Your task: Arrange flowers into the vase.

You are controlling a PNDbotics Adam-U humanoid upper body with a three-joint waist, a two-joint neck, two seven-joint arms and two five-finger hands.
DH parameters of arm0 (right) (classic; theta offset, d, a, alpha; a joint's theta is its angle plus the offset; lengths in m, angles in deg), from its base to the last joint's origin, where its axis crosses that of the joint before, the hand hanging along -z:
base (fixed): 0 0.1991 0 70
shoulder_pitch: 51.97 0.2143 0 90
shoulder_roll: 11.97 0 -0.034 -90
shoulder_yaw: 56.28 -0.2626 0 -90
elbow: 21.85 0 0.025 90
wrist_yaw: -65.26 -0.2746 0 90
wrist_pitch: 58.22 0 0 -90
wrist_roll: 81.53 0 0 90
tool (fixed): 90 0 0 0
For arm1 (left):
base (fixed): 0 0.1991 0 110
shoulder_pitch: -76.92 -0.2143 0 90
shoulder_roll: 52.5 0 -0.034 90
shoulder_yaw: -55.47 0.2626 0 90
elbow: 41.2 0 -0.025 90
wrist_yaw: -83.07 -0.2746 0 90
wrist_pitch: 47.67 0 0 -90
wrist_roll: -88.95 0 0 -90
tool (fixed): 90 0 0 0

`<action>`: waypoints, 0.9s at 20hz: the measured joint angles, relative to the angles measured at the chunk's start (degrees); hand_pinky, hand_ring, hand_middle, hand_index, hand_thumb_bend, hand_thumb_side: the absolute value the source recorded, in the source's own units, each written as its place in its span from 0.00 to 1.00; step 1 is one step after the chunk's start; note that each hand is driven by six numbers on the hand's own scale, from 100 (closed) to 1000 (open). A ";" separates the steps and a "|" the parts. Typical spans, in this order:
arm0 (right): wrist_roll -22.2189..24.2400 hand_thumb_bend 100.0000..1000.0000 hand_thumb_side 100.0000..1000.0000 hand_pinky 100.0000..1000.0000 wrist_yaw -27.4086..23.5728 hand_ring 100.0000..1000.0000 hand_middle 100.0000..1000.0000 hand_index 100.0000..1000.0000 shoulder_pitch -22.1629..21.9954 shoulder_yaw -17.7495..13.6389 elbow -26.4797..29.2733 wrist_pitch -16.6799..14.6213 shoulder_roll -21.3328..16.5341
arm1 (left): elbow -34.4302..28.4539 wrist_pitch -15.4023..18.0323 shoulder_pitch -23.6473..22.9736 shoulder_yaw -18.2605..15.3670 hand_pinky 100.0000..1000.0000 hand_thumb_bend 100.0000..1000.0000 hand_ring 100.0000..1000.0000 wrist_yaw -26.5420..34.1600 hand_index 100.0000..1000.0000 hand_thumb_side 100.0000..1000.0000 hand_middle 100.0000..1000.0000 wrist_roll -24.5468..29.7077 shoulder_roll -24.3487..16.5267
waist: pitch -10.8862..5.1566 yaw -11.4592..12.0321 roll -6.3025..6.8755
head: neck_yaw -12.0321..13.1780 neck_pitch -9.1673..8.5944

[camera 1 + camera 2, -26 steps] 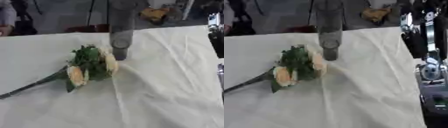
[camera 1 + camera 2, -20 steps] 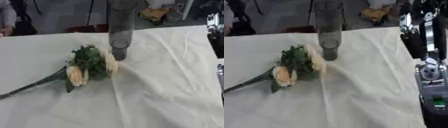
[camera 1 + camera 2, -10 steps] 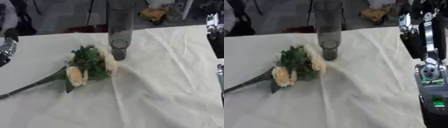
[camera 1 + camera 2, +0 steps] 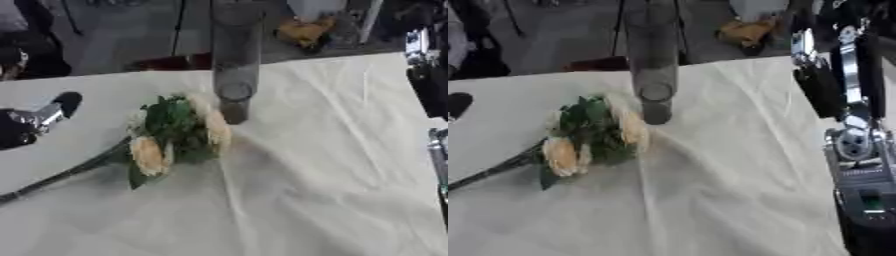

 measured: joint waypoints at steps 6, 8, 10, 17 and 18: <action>0.41 0.00 1.00 0.77 -0.23 0.93 0.79 0.96 -0.07 0.44 0.00 -0.04 0.00 | 5.61 -3.18 3.41 5.66 0.87 0.47 0.95 5.32 1.00 1.00 0.99 3.03 -2.68 | -0.23 -0.37 0.19 | 0.05 0.10; 0.45 0.00 1.00 0.77 -0.29 0.93 0.79 0.96 -0.06 0.57 0.00 -0.01 0.00 | 8.16 -4.45 4.25 7.29 0.86 0.32 0.94 7.44 1.00 0.96 0.97 3.39 -2.72 | -0.28 -0.55 0.32 | 0.17 0.10; 0.50 0.00 1.00 0.77 -0.37 0.93 0.79 0.96 -0.06 0.59 0.00 0.04 0.00 | 10.66 -5.85 5.07 8.71 0.87 0.27 0.96 9.48 1.00 0.89 0.98 2.93 -2.70 | -0.32 -0.66 0.41 | 0.19 0.10; 0.62 0.00 1.00 0.77 -0.42 0.93 0.78 0.96 -0.04 0.91 0.00 0.19 0.00 | 18.89 -6.96 7.12 14.27 0.88 0.29 0.98 13.41 1.00 0.82 1.00 2.67 -1.84 | -0.32 -1.00 0.45 | 0.23 0.09; 0.62 0.00 1.00 0.77 -0.42 0.93 0.78 0.96 -0.03 0.93 0.00 0.20 0.00 | 19.69 -6.63 7.34 14.80 0.86 0.28 0.97 13.35 1.00 0.79 1.00 2.95 -1.68 | -0.32 -1.00 0.45 | 0.23 0.09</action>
